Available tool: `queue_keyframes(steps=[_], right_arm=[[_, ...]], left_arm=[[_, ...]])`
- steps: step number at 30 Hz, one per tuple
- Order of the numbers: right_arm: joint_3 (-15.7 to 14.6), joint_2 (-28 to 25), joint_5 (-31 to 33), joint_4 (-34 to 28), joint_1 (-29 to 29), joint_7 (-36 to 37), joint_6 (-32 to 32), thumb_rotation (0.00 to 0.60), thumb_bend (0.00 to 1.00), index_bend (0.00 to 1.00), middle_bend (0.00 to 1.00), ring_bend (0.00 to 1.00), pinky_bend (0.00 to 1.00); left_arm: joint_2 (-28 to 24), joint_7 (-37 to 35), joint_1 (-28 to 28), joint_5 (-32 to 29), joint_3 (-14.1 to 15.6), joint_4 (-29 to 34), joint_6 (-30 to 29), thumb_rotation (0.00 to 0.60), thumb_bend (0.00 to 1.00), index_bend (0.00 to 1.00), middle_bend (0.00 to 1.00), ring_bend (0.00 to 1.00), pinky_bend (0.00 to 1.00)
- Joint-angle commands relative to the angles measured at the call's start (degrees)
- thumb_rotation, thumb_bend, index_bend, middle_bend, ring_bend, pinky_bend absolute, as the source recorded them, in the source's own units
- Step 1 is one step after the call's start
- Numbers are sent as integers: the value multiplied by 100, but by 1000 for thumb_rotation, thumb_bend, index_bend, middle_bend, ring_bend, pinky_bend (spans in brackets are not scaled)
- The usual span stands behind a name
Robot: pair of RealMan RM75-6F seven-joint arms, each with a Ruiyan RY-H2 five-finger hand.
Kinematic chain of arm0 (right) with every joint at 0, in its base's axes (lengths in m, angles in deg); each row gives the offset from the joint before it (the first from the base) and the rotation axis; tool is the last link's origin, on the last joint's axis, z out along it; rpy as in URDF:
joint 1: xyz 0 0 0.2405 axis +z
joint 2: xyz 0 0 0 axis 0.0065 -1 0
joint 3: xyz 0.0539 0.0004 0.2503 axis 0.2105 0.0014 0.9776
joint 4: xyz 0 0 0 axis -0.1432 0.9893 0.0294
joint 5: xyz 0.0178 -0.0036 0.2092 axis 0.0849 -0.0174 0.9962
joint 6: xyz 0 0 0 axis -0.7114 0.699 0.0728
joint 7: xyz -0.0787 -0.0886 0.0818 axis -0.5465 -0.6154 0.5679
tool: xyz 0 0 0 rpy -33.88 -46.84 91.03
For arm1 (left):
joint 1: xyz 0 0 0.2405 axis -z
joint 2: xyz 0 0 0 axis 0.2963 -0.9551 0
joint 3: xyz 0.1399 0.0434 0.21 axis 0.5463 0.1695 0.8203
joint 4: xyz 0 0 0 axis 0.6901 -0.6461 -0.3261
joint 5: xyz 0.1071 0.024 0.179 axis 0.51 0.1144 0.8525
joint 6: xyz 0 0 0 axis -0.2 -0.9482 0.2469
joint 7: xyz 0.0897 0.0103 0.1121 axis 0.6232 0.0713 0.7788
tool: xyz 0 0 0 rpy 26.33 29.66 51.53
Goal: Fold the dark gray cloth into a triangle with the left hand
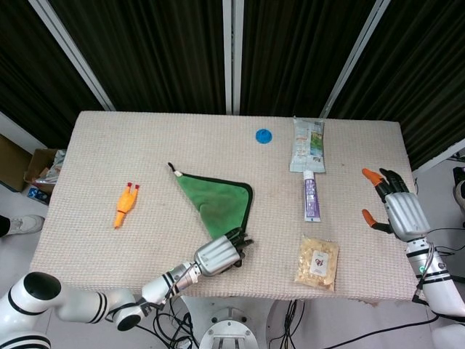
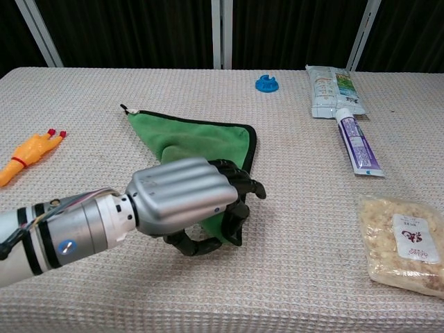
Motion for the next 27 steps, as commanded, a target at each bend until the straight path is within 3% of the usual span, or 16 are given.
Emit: queue_keyframes(steps=[1,6,15,22,27], right_arm=[[1,-11,-3,-9,-3,-1,7,600,292,99,121,0,35],[-6,-13,-11,-3,-4,17,1,600,292,99,121,0,36],[-12,-17,-23,36,-36,89,44,600,292,99,121,0,36],[-19,-13,-46,52,-47,119,63,600,291,100,121,0,36],[-20,-23,-48,52,-71,137,99,600,292,99,121,0,36]], left_arm=[[54,-58,-85,122,60,38,-83,600,487,633,156,120,125],[160,55,-193,268,144,124,-83,600,486,622,156,120,125],[-102,-240,-288,316,-81,348,-187,600,485,614,156,120,125],[-705,-958,-177,19,-690,541,-143,600,485,615,156,120,125],[-1068,-1485,-17,-273,-1194,303,2,600,485,621,155,120,125]])
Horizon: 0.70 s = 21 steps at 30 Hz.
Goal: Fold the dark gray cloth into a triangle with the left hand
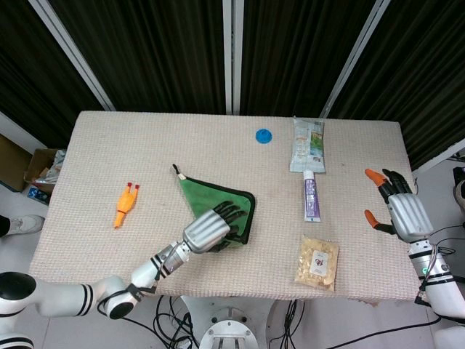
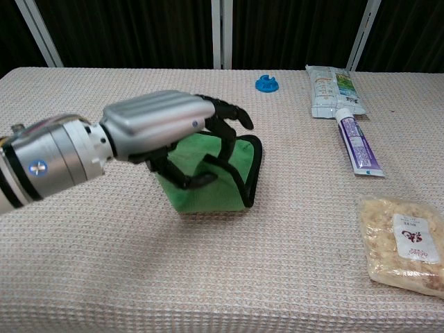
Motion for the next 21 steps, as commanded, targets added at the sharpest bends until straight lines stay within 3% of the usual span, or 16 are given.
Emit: queue_keyframes(steps=[1,7,21], right_arm=[[-1,-4,5,2,-10,10,9,600,292,99,121,0,35],[-3,-6,16,19,-33,44,26,600,292,99,120,0,36],[23,-9,88,-33,4,-47,-61,600,291,99,119,0,36]], left_arm=[[-248,-338,127,-293,-335,-213,156,600,485,622,155,120,125],[-340,-575,262,-825,-582,-750,589,600,485,622,156,120,124],[257,-1036,590,-2026,-1000,-2544,1574,600,489,619,156,120,124]])
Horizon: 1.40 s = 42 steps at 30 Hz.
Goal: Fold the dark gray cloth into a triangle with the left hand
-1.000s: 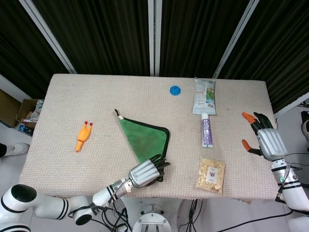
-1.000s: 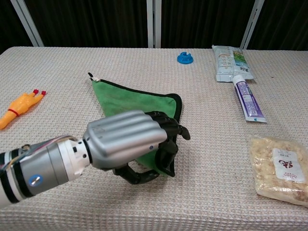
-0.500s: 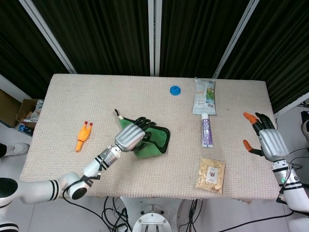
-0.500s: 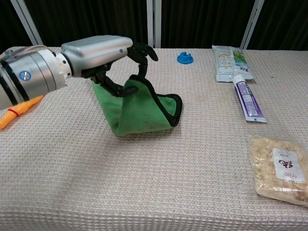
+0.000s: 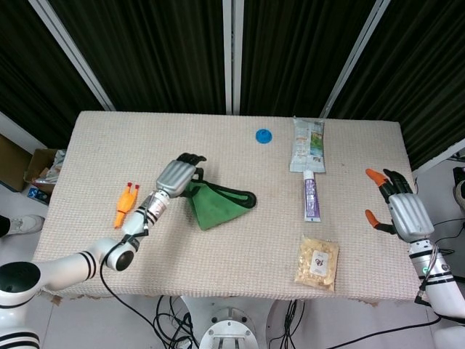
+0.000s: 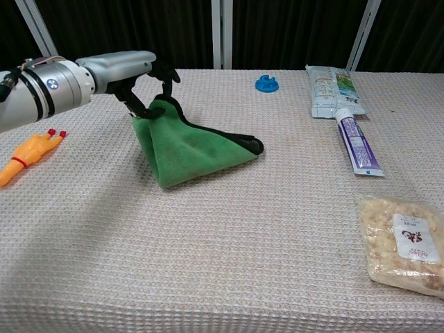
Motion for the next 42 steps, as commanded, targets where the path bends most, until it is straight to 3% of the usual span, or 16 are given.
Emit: queue_keyframes(steps=[1,7,13,15,17,19,23,29,32,42], right_arm=[[2,-4,18,-11,-1,-13,-11,600,291,99,119,0,36],[0,-17,52,-28,-22,-32,-10,600,292,99,119,0,35],[-2,-11,56,-24,-24,-22,-21,600,291,99,119,0,36],[-1,-5,51,-26,-19,-25,-27,600,291,99,119,0,36],[2,-2,41,-32,-18,-29,-18,600,291,99,119,0,36],[6,-9,33,-38,-24,-28,2,600,291,99,119,0,36],[12,-47,28,-44,-68,4,75,600,291,99,119,0,36],[-20,-103,37,-7,-161,37,157,600,292,99,119,0,36],[-73,-181,118,-2,-311,-20,262,600,292,99,119,0,36],[-285,-20,36,191,-892,-30,950,600,294,99,99,0,36]], left_arm=[[168,-112,118,-310,-136,-386,292,600,489,619,156,120,124],[258,-47,193,-699,-184,-799,631,600,489,619,156,120,124],[246,121,156,-862,-115,-825,682,600,488,597,155,120,125],[218,274,159,-988,-72,-805,761,600,486,516,139,119,124],[202,413,147,-1170,-98,-754,719,600,456,316,87,108,123],[208,468,84,-1273,-163,-670,492,600,380,162,43,96,122],[-54,532,-208,-1271,-226,-194,-158,600,233,105,16,88,121],[-966,607,-806,-1047,-82,903,-896,600,171,101,21,88,120],[-1525,479,-1378,-719,80,1404,-1674,600,171,116,48,89,119],[-2205,-455,-3037,621,929,1637,-3716,600,159,174,88,91,118]])
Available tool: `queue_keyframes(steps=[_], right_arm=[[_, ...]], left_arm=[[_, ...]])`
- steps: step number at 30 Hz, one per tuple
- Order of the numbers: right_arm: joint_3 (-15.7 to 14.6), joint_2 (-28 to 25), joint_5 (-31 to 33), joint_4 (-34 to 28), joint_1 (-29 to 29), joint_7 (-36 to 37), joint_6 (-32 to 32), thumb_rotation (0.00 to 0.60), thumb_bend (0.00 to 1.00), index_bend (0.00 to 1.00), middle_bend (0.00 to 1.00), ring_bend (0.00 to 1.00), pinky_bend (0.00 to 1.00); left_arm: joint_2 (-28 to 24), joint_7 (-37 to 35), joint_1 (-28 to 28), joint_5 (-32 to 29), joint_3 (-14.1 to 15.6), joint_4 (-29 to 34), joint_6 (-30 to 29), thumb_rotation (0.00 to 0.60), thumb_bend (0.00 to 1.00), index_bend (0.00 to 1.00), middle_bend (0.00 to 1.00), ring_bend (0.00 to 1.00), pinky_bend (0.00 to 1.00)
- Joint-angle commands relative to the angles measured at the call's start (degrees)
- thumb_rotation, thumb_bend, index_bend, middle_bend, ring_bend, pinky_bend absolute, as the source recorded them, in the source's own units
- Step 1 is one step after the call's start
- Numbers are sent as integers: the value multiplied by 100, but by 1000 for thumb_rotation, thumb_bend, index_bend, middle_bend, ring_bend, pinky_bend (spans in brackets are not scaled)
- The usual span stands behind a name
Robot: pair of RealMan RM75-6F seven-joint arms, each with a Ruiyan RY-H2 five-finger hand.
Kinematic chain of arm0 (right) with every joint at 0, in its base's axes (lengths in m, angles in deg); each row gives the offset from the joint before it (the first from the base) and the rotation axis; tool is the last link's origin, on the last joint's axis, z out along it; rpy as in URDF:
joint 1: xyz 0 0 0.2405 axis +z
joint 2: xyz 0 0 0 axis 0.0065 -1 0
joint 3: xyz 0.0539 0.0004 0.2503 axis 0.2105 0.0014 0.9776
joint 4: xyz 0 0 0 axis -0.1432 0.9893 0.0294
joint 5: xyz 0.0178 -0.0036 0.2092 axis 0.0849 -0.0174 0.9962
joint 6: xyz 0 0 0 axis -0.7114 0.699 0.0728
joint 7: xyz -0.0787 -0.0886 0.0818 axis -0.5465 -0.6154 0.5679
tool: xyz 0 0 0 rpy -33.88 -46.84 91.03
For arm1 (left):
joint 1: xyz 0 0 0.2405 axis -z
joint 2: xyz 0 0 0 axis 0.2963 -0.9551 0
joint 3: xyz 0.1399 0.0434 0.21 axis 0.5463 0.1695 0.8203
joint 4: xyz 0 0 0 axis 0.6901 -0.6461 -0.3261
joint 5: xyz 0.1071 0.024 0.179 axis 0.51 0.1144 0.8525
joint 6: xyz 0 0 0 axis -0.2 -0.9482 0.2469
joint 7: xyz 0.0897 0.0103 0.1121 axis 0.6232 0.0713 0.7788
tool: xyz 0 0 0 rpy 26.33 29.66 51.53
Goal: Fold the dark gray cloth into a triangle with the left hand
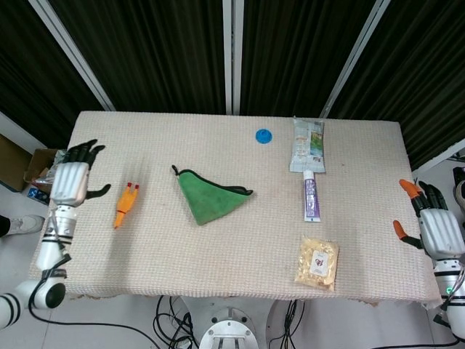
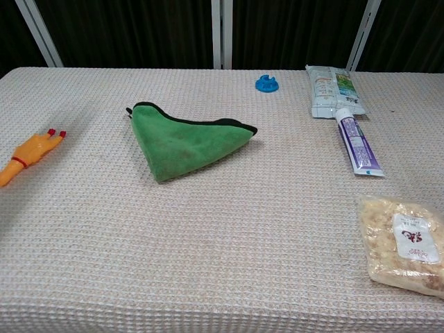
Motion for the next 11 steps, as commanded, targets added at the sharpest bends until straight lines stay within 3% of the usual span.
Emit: queue_keyframes(steps=[1,8,11], right_arm=[[-101,100,-115,120,-209,257,237,600,294,99,93,0,36],[-251,313,-347,434,-473,635,521,600,294,96,87,0,36],[-289,395,-452,527,-511,656,571,600,295,96,88,0,36]], left_arm=[[-318,-463,-816,682,522,183,-885,600,159,175,88,91,118],[-247,-686,-1625,1328,1004,319,-1773,600,159,176,88,90,111],[-262,-716,-1823,1470,1171,412,-1819,600,160,176,88,91,111]])
